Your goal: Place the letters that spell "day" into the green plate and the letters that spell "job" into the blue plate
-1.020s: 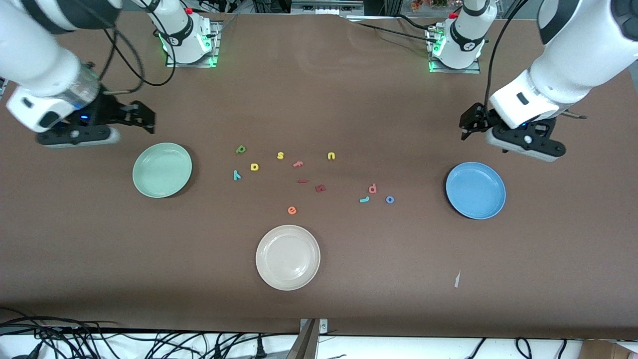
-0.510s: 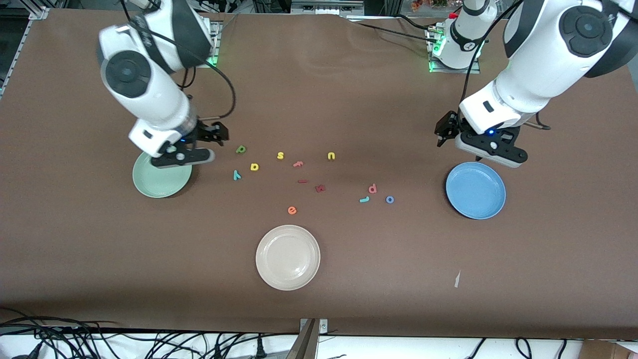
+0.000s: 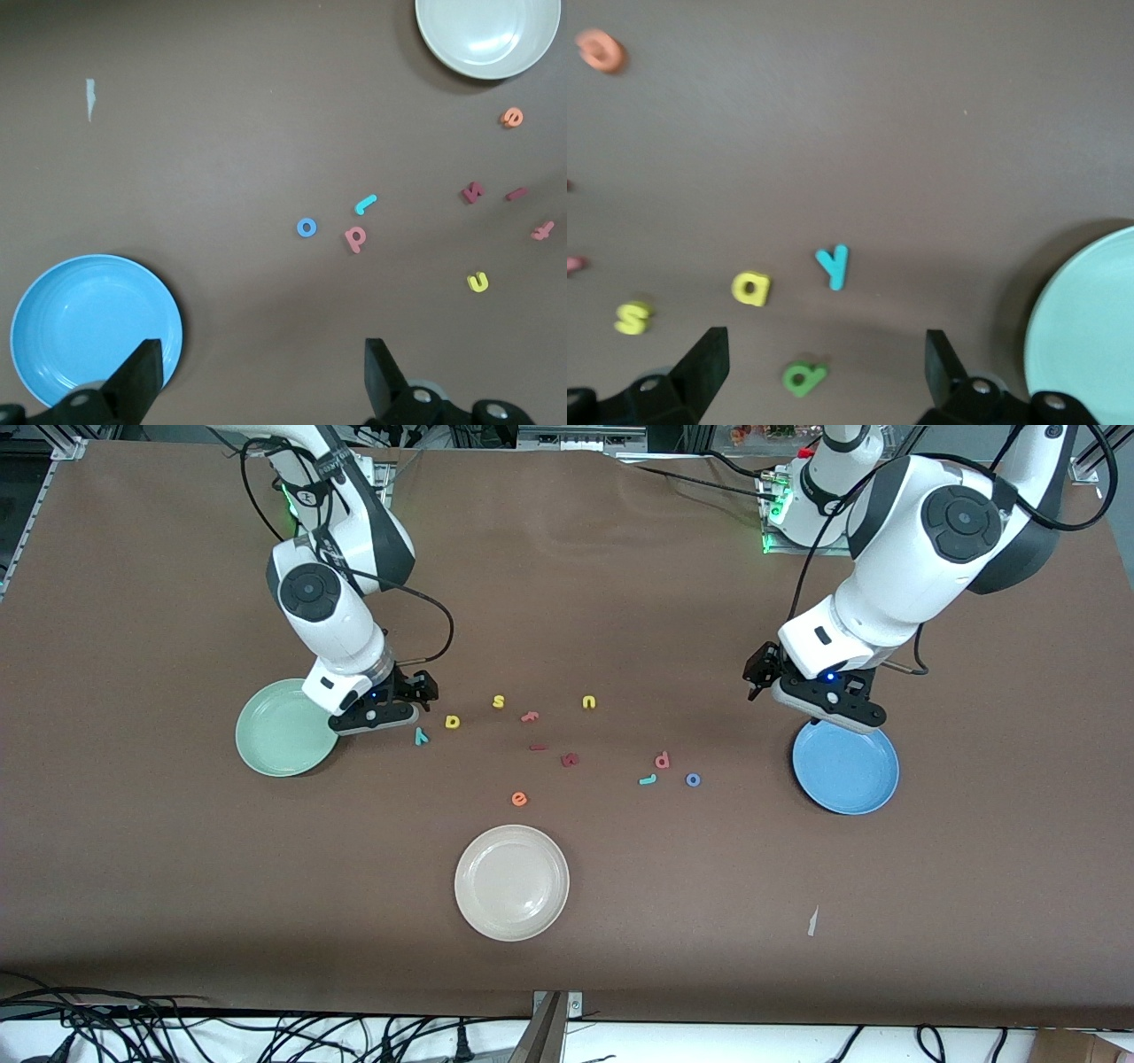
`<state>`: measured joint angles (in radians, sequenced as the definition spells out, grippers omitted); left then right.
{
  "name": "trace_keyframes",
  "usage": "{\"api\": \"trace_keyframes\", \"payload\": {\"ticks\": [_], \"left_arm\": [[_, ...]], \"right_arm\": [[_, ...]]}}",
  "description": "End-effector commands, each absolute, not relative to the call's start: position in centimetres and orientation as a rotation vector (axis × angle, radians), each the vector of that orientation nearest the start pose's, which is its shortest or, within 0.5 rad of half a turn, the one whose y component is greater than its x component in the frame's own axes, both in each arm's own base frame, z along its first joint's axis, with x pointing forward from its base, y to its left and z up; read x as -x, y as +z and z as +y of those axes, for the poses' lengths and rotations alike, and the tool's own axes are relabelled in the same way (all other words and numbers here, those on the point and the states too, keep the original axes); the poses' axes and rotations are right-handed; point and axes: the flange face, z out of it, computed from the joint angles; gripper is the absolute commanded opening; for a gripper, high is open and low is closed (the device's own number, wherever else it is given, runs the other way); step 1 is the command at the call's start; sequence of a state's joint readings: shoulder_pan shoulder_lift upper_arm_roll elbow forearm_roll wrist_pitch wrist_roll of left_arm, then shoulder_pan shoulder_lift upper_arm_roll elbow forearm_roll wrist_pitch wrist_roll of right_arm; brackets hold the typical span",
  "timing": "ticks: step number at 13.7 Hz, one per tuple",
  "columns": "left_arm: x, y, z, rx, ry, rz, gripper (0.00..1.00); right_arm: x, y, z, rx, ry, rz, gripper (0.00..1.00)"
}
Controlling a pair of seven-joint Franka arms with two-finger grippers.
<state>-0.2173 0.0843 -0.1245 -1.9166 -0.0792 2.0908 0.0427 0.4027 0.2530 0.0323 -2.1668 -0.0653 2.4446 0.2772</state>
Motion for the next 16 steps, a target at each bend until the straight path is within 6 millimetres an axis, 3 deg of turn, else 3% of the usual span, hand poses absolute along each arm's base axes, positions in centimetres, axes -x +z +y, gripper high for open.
{"api": "trace_keyframes", "payload": {"ticks": [1, 2, 4, 8, 10, 14, 16], "left_arm": [[-55.2, 43.7, -20.9, 3.199, -0.069, 0.581, 1.0], [-55.1, 43.6, -21.2, 3.198, -0.069, 0.591, 1.0], [-54.9, 42.8, -22.1, 3.197, -0.052, 0.599, 1.0], [-55.3, 40.8, -22.0, 3.195, 0.003, 0.589, 1.0], [-55.3, 40.6, -22.0, 3.189, 0.014, 0.607, 1.0], [-56.2, 36.8, -22.5, 3.182, 0.082, 0.616, 1.0], [-56.6, 34.1, -24.2, 3.183, 0.049, 0.645, 1.0]], "right_arm": [[-51.8, 24.1, 24.3, 3.167, -0.08, -0.301, 0.88], [-51.6, 22.8, 25.1, 3.157, -0.099, -0.317, 0.87], [-52.0, 19.7, 25.6, 3.141, -0.127, -0.336, 0.75], [-52.2, 19.4, 25.3, 3.14, -0.135, -0.342, 0.46], [-52.3, 18.5, 24.8, 3.147, -0.115, -0.338, 0.43], [-52.0, 17.3, 24.7, 3.154, -0.085, -0.337, 0.43], [-52.4, 17.6, 24.8, 3.152, -0.094, -0.347, 0.15]]}}
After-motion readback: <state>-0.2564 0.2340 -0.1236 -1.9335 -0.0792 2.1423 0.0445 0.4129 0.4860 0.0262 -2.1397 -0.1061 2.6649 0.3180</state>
